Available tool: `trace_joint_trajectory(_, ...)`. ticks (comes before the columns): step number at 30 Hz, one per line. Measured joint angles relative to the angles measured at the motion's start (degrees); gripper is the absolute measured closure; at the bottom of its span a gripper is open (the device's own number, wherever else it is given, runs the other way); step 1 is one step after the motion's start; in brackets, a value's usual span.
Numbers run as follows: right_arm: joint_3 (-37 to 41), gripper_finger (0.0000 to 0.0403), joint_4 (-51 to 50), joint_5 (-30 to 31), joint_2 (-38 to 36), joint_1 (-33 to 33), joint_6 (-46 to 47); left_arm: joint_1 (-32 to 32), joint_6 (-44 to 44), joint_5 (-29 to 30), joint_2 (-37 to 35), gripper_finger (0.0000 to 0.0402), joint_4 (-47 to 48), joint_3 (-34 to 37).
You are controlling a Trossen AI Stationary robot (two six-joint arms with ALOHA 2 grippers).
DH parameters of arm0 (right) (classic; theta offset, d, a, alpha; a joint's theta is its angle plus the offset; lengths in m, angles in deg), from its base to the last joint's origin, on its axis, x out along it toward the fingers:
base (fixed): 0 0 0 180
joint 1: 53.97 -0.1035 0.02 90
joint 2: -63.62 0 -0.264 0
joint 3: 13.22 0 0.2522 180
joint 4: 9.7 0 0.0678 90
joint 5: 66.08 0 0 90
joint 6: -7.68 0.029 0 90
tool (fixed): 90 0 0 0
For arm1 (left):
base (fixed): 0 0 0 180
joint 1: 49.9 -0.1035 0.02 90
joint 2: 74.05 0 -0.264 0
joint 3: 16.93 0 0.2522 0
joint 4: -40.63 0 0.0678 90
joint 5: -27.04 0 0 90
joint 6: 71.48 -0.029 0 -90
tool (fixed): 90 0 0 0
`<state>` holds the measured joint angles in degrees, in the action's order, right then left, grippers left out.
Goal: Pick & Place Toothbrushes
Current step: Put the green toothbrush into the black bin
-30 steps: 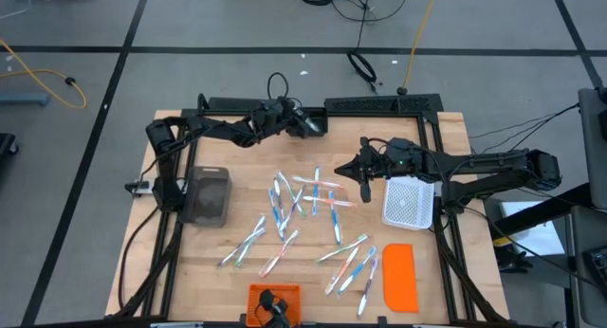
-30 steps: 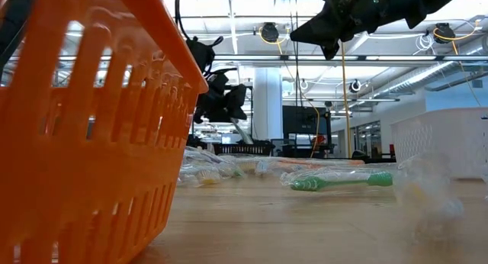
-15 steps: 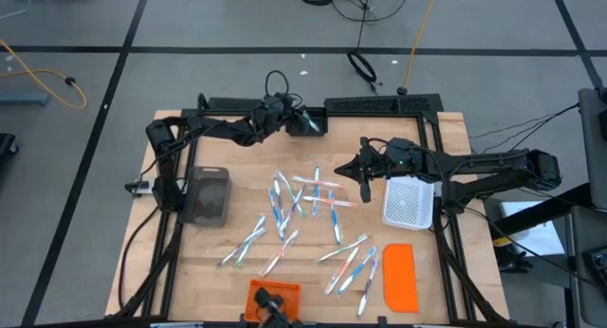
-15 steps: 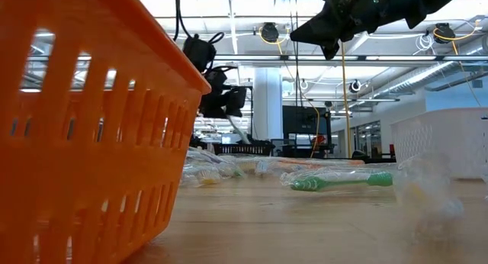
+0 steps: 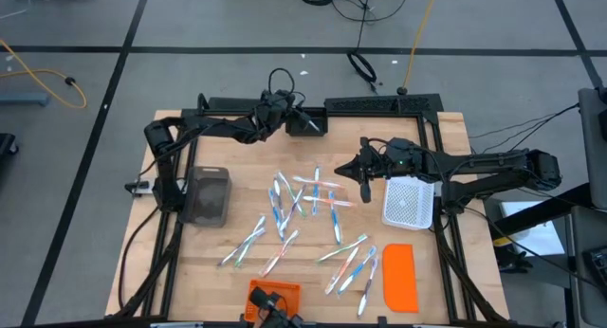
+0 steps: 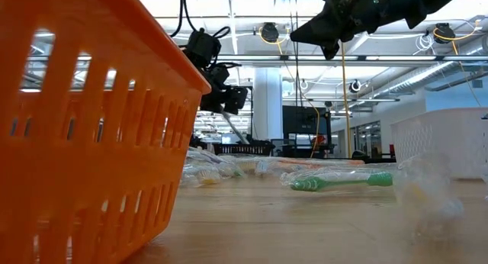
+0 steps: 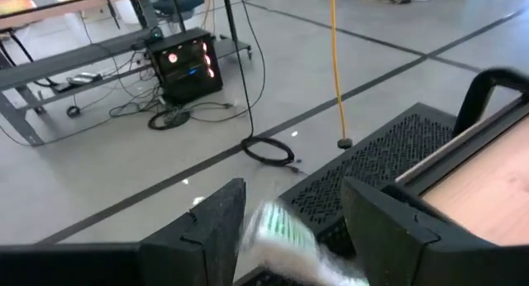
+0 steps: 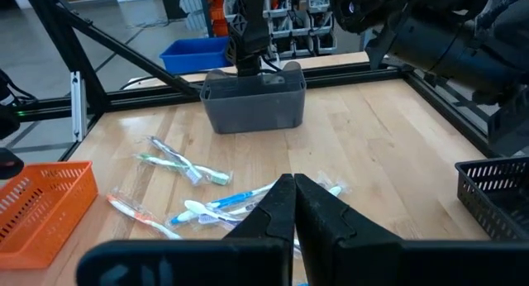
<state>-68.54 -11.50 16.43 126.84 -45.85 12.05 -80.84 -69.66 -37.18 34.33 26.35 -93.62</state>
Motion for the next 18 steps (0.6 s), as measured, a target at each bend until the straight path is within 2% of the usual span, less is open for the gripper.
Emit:
trace_joint_trajectory(7, 0.00, 0.0403, -0.13, -0.01, -0.02, 0.01, -0.54, -0.47, -1.56, 4.62, -1.10, 0.0197, 1.43, 0.02)
trace_joint_trajectory(18, 0.00, 0.0403, -0.24, -0.02, -0.02, 0.01, -0.33, -0.57, -2.11, 2.32, -1.68, 0.0197, 4.98, 0.02)
